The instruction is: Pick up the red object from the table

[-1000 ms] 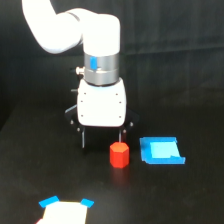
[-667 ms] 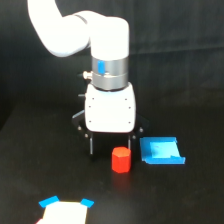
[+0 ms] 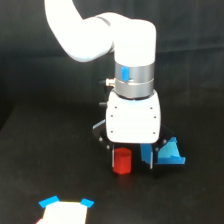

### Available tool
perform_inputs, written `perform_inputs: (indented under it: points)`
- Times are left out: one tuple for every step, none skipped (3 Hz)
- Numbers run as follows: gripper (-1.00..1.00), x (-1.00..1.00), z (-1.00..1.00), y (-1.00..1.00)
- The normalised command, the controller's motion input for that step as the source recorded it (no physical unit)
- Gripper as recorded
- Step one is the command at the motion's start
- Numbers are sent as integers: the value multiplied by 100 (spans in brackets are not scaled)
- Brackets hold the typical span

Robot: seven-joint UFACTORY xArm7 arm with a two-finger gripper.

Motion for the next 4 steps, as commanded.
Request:
perform_inputs:
  points:
    - [-100, -8, 0, 99]
    - [-65, -13, -31, 100]
    - [-86, -100, 66, -12]
    - [100, -92, -88, -100]
